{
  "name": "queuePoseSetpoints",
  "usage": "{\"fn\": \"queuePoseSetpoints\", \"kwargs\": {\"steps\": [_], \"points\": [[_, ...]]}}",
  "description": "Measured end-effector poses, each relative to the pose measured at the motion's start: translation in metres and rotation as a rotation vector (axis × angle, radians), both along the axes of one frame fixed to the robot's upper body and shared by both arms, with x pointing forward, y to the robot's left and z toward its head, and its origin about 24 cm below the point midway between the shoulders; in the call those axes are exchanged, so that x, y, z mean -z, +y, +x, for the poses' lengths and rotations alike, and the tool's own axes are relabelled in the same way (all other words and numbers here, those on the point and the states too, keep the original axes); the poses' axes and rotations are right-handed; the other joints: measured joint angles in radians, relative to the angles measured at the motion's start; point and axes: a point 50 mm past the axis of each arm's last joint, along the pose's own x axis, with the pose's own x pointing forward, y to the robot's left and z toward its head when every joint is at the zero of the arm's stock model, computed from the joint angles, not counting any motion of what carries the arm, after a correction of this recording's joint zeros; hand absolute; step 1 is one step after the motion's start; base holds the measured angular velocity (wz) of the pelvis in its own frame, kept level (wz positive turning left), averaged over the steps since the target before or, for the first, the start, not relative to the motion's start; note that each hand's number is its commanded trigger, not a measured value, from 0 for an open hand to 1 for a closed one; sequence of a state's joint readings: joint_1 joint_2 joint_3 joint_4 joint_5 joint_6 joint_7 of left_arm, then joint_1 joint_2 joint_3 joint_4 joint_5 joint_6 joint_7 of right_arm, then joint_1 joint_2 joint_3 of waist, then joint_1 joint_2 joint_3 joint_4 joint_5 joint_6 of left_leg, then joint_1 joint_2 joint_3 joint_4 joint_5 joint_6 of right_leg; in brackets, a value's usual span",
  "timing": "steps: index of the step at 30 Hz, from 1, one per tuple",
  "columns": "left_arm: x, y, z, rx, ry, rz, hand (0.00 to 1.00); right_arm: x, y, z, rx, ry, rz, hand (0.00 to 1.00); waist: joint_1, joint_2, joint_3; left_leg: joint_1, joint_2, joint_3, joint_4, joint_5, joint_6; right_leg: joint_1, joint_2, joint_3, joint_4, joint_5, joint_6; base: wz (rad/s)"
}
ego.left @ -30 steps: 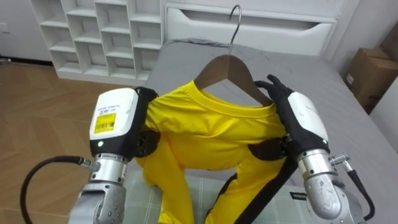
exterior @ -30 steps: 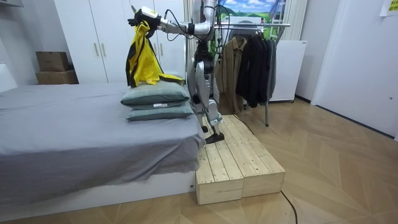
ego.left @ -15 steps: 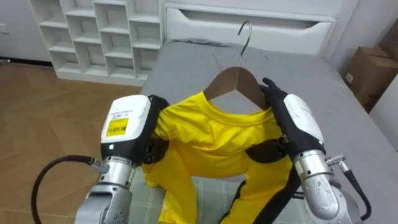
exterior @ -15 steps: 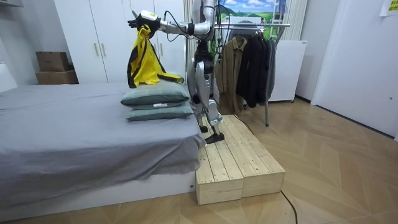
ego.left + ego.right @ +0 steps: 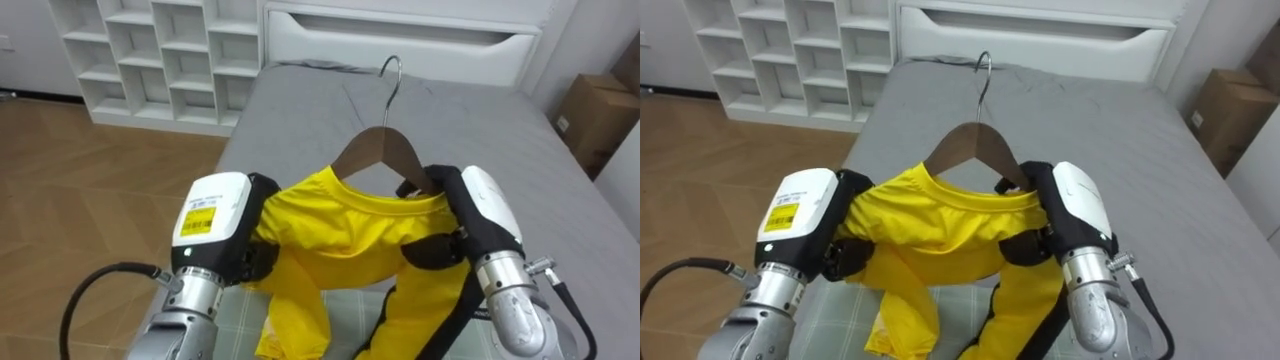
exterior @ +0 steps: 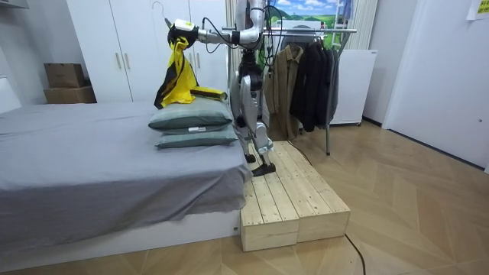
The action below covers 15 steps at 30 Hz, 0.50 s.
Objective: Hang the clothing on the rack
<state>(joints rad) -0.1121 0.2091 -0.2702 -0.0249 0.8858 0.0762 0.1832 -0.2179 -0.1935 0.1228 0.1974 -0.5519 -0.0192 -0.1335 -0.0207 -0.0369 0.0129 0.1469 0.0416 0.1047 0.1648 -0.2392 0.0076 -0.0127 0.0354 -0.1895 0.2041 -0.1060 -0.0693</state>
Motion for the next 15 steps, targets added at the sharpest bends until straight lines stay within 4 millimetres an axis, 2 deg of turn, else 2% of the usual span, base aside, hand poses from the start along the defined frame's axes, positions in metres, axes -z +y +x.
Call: {"fn": "queuePoseSetpoints", "kwargs": {"steps": [15], "points": [[0.0003,0.0050,-0.0002,0.004,-0.001,0.041,1.00,0.0074,-0.0024,-0.0004,-0.007,0.041,-0.072,1.00,0.005,-0.007,-0.0006,0.000,0.000,0.000,0.000,0.000,0.000,0.000,-0.001,-0.001,0.000,0.000,0.000,0.00]]}}
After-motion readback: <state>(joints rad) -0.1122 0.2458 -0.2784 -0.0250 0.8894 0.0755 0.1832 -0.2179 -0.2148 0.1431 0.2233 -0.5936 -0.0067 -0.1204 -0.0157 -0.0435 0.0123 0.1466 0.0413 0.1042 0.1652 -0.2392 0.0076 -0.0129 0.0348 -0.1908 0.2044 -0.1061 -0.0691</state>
